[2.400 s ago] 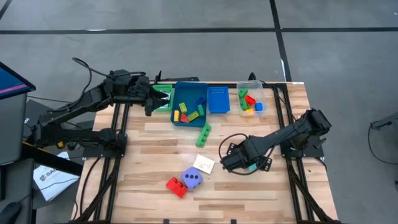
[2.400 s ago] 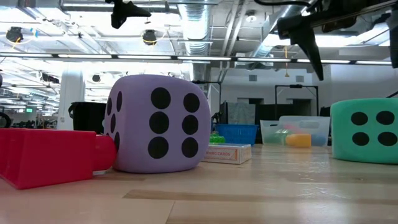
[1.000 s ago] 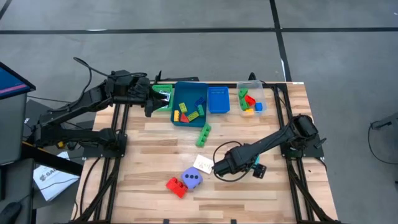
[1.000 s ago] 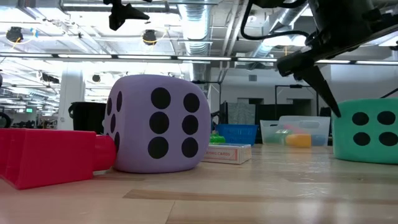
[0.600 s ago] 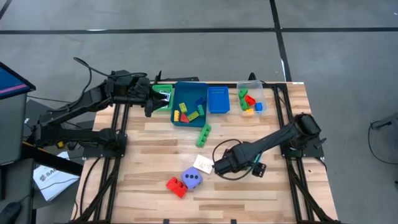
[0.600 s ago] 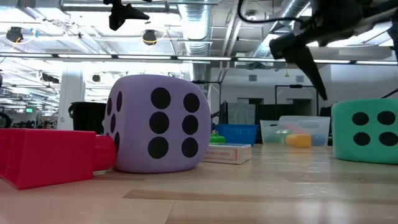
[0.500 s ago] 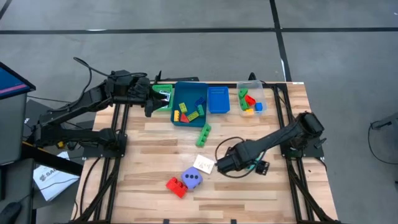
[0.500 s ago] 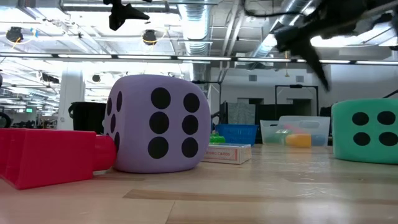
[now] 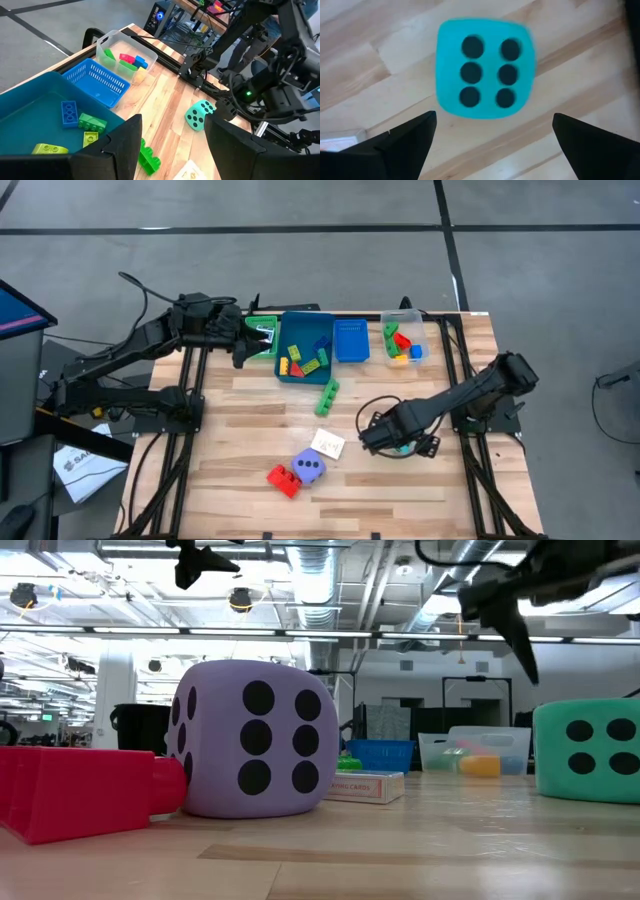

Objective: Pick & Place Toys
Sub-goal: Put the blue dice into the blue bin

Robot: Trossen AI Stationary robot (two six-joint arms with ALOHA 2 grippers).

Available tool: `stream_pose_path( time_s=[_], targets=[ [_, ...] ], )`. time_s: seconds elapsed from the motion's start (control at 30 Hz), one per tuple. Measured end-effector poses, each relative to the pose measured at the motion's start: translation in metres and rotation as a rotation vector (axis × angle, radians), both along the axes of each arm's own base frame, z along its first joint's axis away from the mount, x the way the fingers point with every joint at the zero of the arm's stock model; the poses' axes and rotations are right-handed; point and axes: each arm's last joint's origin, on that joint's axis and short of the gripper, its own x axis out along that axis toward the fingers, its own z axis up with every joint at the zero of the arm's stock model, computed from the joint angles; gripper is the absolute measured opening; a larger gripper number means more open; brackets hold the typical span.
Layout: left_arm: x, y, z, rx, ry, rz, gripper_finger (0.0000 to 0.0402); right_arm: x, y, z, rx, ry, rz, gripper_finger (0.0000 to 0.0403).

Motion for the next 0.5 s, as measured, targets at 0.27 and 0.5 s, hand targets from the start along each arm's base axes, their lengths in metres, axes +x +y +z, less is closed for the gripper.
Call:
stream_pose_path(
  time_s=[0.27, 0.5],
  targets=[
    [0.000, 0.000, 0.000, -0.001, 0.002, 0.000, 0.0208, -0.017, -0.004, -0.003, 0.037, -0.069, -0.025, 0.0395],
    [0.000, 0.000, 0.000, 0.000, 0.000, 0.000, 0.0208, -0.024, -0.009, 0.003, 0.013, -0.059, -0.028, 0.0395]
  ],
)
